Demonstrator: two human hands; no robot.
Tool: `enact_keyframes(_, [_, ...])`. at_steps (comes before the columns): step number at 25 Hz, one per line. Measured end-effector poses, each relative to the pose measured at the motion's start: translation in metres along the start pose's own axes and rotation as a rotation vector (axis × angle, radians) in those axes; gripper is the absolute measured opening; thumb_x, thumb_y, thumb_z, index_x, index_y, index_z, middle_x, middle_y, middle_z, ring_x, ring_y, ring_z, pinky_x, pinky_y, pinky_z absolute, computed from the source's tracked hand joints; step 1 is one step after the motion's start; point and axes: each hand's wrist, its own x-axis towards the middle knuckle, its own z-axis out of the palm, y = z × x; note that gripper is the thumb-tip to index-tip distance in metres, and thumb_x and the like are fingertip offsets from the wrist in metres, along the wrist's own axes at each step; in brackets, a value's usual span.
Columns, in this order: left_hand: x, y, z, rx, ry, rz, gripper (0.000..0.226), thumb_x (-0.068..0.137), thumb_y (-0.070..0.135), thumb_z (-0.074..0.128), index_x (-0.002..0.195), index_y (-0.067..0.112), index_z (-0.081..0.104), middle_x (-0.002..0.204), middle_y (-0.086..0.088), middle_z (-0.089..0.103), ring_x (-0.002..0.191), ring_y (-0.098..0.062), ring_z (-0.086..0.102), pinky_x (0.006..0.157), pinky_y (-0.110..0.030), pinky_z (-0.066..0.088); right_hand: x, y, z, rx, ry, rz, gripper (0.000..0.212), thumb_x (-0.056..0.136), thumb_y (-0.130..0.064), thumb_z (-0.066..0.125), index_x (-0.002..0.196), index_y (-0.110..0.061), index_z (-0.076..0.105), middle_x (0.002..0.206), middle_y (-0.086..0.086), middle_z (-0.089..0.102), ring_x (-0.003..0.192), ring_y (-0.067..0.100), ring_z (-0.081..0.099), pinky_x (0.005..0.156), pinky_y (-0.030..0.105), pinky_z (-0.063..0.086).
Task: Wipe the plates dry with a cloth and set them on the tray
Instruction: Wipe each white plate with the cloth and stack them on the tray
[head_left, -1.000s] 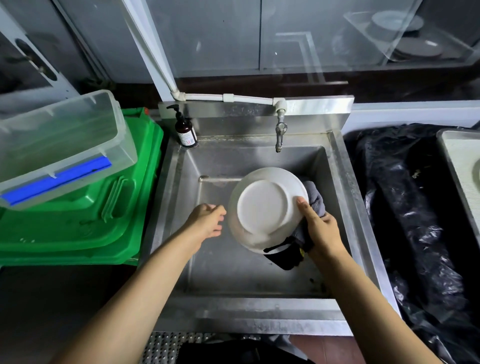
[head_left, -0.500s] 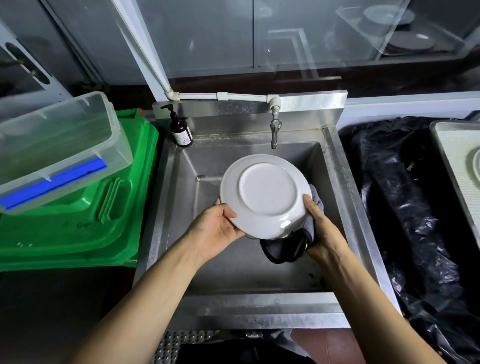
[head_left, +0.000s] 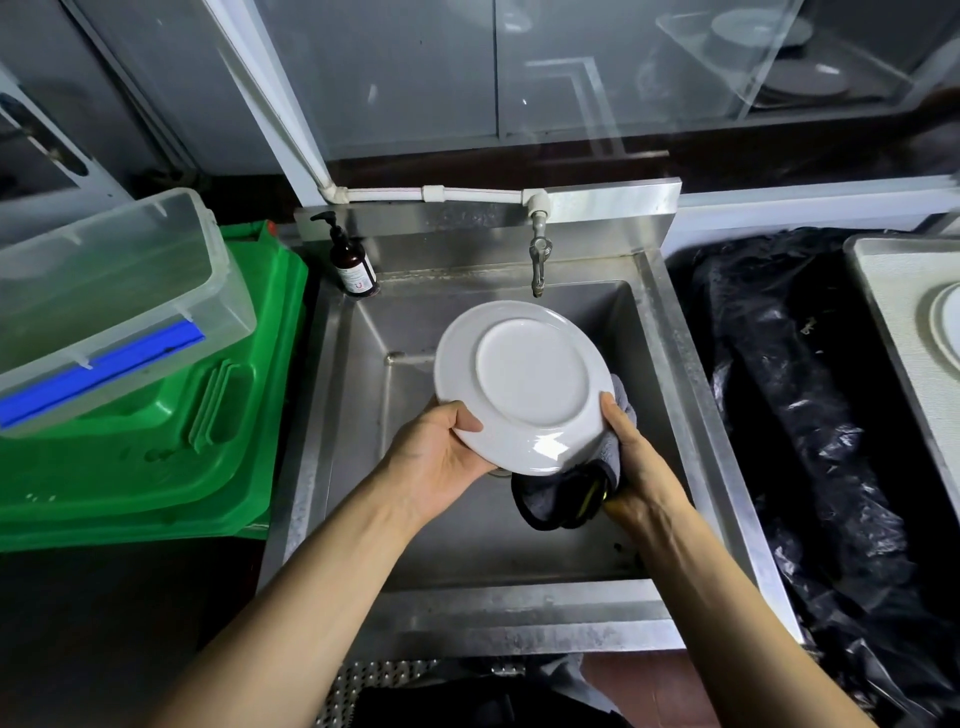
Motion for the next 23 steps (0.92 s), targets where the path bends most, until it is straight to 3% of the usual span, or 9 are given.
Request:
enact_keyframes(4, [-0.002, 0.008, 0.0, 0.066, 0.027, 0.019, 0.064, 0.076, -0.011, 0.038, 0.133, 0.014, 0.057, 0.123, -0.014, 0.07, 0.105, -0.035, 0.07, 0.078, -0.053, 0.059, 0.005, 0.006, 0.001, -0.237, 0.29, -0.074, 0.025, 0.094, -0.037, 0.067, 0.11, -0.018, 0.069, 0.104, 0.005, 0.078, 0.097, 0.023, 0.074, 0.079, 0.039, 0.061])
enact_keyframes(6, [-0.003, 0.009, -0.003, 0.081, 0.04, -0.004, 0.061, 0.075, -0.012, 0.039, 0.125, 0.015, 0.06, 0.113, -0.011, 0.074, 0.095, -0.032, 0.074, 0.074, -0.049, 0.059, 0.008, 0.005, 0.0, -0.375, 0.427, -0.166, 0.017, 0.095, -0.035, 0.058, 0.097, -0.023, 0.07, 0.103, 0.007, 0.073, 0.094, 0.018, 0.068, 0.082, 0.038, 0.057])
enact_keyframes(7, [-0.004, 0.008, -0.004, 0.09, 0.039, -0.015, 0.061, 0.074, -0.012, 0.039, 0.124, 0.015, 0.06, 0.111, -0.011, 0.074, 0.094, -0.032, 0.074, 0.073, -0.048, 0.059, 0.008, 0.002, 0.0, -0.448, 0.43, -0.245, 0.016, 0.096, -0.034, 0.054, 0.094, -0.026, 0.068, 0.105, 0.003, 0.071, 0.091, 0.01, 0.065, 0.079, 0.031, 0.053])
enact_keyframes(9, [-0.006, 0.009, -0.007, 0.105, 0.019, -0.022, 0.061, 0.071, -0.012, 0.041, 0.121, 0.016, 0.062, 0.111, -0.012, 0.075, 0.094, -0.032, 0.074, 0.074, -0.048, 0.059, 0.004, -0.007, 0.005, -0.558, 0.343, -0.456, 0.019, 0.099, -0.027, 0.049, 0.094, -0.033, 0.066, 0.103, -0.014, 0.071, 0.084, -0.008, 0.062, 0.073, 0.014, 0.045])
enact_keyframes(11, [-0.008, 0.01, -0.008, 0.13, -0.004, -0.012, 0.061, 0.069, -0.011, 0.044, 0.118, 0.018, 0.065, 0.113, -0.012, 0.074, 0.097, -0.033, 0.073, 0.076, -0.049, 0.058, 0.007, -0.016, 0.006, -0.697, 0.196, -0.638, 0.026, 0.101, -0.016, 0.046, 0.105, -0.031, 0.067, 0.099, -0.019, 0.071, 0.087, -0.012, 0.06, 0.077, 0.006, 0.043])
enact_keyframes(15, [-0.009, 0.01, -0.002, 0.282, -0.011, 0.008, 0.058, 0.071, -0.012, 0.04, 0.108, 0.018, 0.072, 0.113, -0.012, 0.073, 0.094, -0.03, 0.073, 0.076, -0.049, 0.059, 0.015, -0.022, 0.031, -0.925, -0.007, -0.776, 0.033, 0.101, -0.013, 0.047, 0.13, -0.006, 0.062, 0.119, 0.002, 0.069, 0.109, 0.011, 0.06, 0.097, 0.029, 0.045])
enact_keyframes(20, [-0.012, 0.01, 0.002, 0.363, 0.027, 0.053, 0.057, 0.074, -0.014, 0.036, 0.096, 0.02, 0.075, 0.103, -0.011, 0.073, 0.099, -0.033, 0.065, 0.077, -0.047, 0.059, 0.015, -0.005, 0.056, -1.102, -0.334, -0.999, 0.041, 0.104, -0.018, 0.048, 0.143, -0.008, 0.056, 0.144, -0.002, 0.059, 0.137, 0.009, 0.05, 0.116, 0.027, 0.036])
enact_keyframes(21, [-0.013, 0.01, 0.001, 0.376, 0.035, 0.056, 0.056, 0.073, -0.014, 0.037, 0.095, 0.02, 0.075, 0.103, -0.011, 0.073, 0.099, -0.034, 0.065, 0.077, -0.047, 0.058, 0.019, -0.003, 0.054, -1.098, -0.354, -0.993, 0.037, 0.104, -0.018, 0.048, 0.139, -0.01, 0.058, 0.139, -0.004, 0.061, 0.133, 0.008, 0.053, 0.114, 0.031, 0.039])
enact_keyframes(23, [-0.016, 0.009, 0.0, 0.415, 0.031, 0.049, 0.056, 0.073, -0.013, 0.039, 0.095, 0.021, 0.076, 0.104, -0.01, 0.074, 0.098, -0.031, 0.067, 0.08, -0.049, 0.058, 0.027, -0.006, 0.052, -0.973, -0.254, -0.873, 0.021, 0.104, -0.014, 0.046, 0.117, -0.011, 0.063, 0.11, -0.005, 0.067, 0.108, 0.005, 0.059, 0.099, 0.039, 0.048])
